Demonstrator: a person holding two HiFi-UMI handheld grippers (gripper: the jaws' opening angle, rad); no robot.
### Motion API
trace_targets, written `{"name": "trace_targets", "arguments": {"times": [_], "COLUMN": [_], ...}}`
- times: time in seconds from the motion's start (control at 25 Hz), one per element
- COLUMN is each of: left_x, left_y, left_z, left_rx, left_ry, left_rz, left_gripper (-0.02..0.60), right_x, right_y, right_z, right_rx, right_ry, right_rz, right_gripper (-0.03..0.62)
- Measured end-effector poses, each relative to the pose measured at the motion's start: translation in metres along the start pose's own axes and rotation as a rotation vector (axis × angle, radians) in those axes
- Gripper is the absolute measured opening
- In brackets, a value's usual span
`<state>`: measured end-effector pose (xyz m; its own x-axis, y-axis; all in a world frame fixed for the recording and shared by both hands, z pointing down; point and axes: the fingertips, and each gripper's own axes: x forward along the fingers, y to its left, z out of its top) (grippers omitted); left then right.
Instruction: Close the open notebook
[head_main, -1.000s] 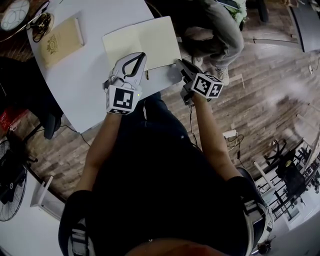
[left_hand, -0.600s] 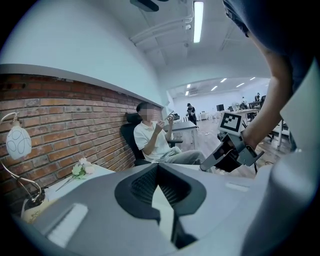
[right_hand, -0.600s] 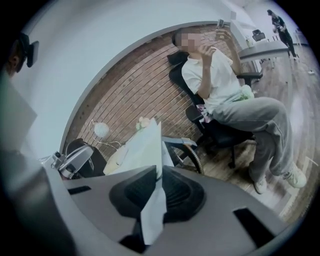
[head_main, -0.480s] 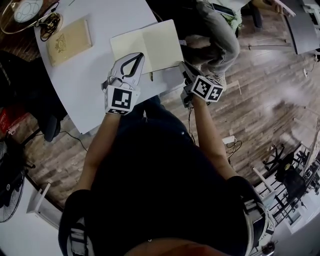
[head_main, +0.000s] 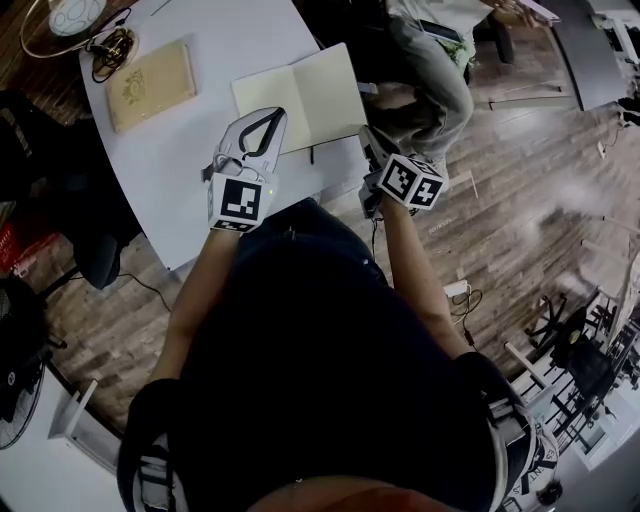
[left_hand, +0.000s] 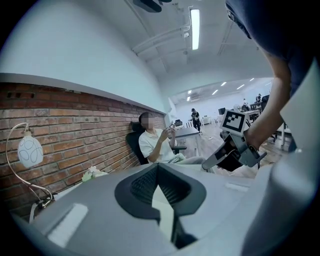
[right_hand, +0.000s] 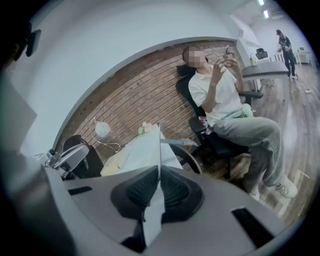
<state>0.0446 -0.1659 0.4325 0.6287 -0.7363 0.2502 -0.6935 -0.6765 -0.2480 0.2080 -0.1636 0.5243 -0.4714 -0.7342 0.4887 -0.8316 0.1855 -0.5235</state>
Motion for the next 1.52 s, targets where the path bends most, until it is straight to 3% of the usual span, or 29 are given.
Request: {"name": "trace_targets", "arguments": {"times": [0.76,1.52], "left_x": [-0.054,-0.09], "left_y": [0.016,0.032], "left_z": [-0.003,-0.013], "left_rx": [0.007,-0.001], "left_ry": [-0.055,-0.061], "left_rz": [0.015,0.057], "left_gripper": [0.006,0.006], "right_x": [-0.006,0.003], "right_y": [0.059,0.1], "right_z": [0.003,-0.006], "right_rx": [-0.137,-0.278], "right_ry": [-0.092,-0.09], "right_rz": [-0.127,-0.201], "right_gripper": [0.02,0.02]}}
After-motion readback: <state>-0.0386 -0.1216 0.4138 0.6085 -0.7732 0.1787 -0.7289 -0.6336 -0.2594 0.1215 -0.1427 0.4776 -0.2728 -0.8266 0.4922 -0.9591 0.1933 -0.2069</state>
